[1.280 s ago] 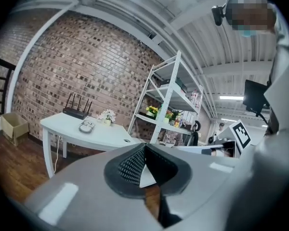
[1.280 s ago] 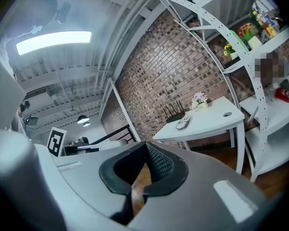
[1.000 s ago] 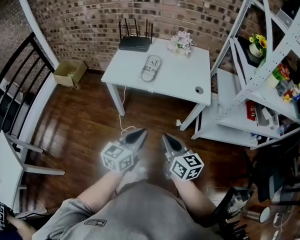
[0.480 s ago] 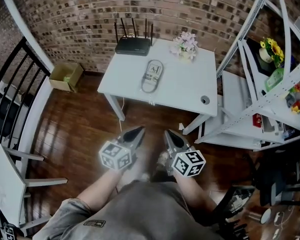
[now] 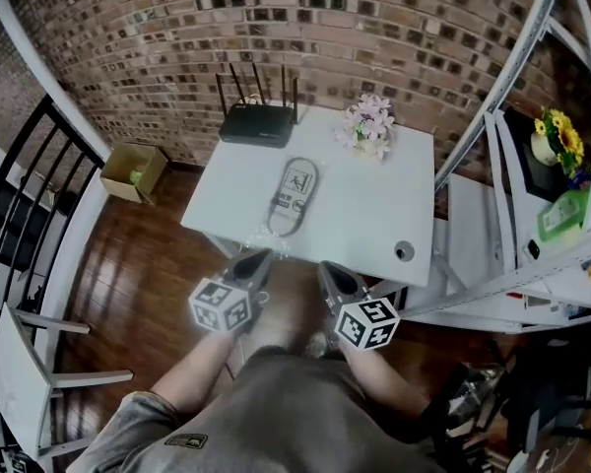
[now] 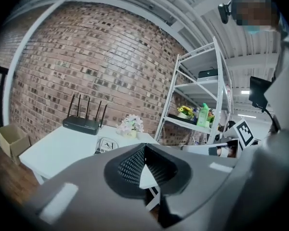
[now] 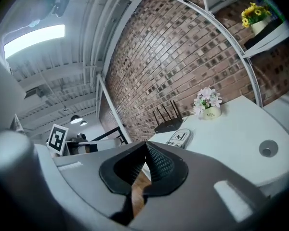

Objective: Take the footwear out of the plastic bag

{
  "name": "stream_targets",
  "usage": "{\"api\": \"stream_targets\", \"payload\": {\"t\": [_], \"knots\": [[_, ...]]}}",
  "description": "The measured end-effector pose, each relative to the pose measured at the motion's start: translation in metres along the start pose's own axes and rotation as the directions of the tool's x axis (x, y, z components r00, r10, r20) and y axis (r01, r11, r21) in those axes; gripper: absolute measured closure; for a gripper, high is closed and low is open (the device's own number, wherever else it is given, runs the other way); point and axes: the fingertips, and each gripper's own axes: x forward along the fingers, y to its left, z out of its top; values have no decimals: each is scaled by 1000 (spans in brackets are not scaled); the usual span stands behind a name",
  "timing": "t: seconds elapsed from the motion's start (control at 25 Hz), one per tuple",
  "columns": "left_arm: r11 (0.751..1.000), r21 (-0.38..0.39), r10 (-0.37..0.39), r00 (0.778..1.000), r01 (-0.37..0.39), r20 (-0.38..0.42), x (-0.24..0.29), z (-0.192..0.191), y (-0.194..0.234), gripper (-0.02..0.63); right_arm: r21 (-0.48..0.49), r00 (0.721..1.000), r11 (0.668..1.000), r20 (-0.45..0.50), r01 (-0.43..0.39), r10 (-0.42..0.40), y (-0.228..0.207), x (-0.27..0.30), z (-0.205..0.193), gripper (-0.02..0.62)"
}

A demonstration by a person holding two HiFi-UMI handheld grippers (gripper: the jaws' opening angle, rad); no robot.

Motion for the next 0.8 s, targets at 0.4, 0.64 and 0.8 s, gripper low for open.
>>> {"api": "stream_targets", "payload": {"t": [0.4, 0.64, 0.8], "knots": [[998, 21, 54, 998, -54, -40, 53, 19, 50, 604, 39, 999, 999, -51, 20, -18, -54, 44, 14, 581], [1000, 19, 14, 997, -13, -76, 77, 25, 89, 604, 41, 995, 996, -69, 78, -75, -69, 84, 21, 581], [999, 3, -43, 993, 44, -109, 90, 25, 113, 604, 38, 987, 989, -76, 142, -139, -73, 107, 26, 581]]}}
